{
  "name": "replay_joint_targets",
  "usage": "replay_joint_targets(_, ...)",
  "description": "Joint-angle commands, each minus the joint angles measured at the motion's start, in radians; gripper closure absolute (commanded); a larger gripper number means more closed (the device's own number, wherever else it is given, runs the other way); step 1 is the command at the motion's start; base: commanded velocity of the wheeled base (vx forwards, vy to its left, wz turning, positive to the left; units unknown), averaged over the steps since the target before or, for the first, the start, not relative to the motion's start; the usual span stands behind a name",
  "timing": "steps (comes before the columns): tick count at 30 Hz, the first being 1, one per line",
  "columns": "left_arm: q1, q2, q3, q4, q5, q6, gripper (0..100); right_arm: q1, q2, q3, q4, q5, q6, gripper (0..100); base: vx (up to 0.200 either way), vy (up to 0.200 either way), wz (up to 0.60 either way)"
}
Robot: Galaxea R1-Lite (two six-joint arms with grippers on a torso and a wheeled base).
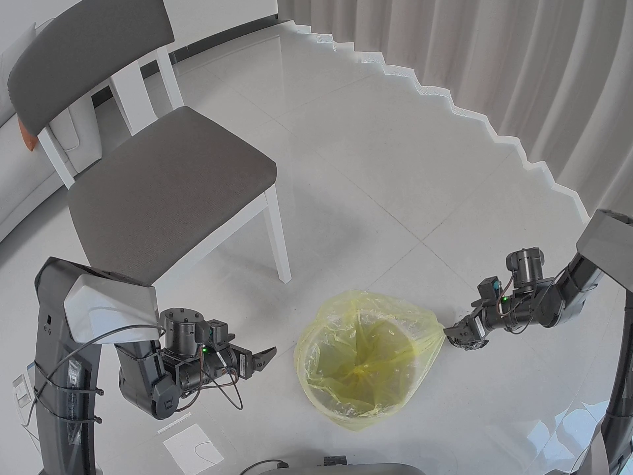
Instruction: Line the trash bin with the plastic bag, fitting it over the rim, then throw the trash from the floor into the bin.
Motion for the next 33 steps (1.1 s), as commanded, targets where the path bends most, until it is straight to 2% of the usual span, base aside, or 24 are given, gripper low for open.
replay_joint_targets(1, 0.001, -0.019, 0.049, -0.036, 0.0, -0.001, 0, 0.013, -0.104, -0.03, 0.002, -0.001, 0.022, 0, 0.0, 0.0, 0.0)
replay_joint_targets(4, -0.004, -0.021, 0.06, -0.055, 0.0, -0.002, 0, 0.042, -0.109, -0.036, 0.008, -0.004, 0.043, 0, 0.0, 0.0, 0.0)
replay_joint_targets(11, -0.03, -0.019, 0.028, -0.063, 0.001, -0.005, 0, 0.044, -0.084, 0.005, 0.011, -0.005, 0.037, 0, 0.0, 0.0, 0.0)
replay_joint_targets(19, -0.037, -0.018, 0.036, -0.072, 0.004, -0.008, 0, 0.042, 0.085, -0.009, 0.006, -0.012, -0.01, 0, 0.0, 0.0, 0.0)
replay_joint_targets(24, -0.057, -0.015, -0.007, -0.062, 0.012, -0.01, 0, 0.044, 0.204, -0.101, 0.013, -0.013, -0.014, 0, 0.0, 0.0, 0.0)
replay_joint_targets(29, -0.071, -0.01, -0.018, -0.063, 0.027, -0.014, 0, 0.047, 0.229, -0.191, 0.155, -0.013, -0.017, 0, 0.0, 0.0, 0.0)
replay_joint_targets(33, -0.068, -0.012, -0.014, -0.066, 0.027, -0.014, 0, 0.016, 0.152, -0.089, 0.16, -0.013, -0.09, 0, 0.0, 0.0, 0.0)
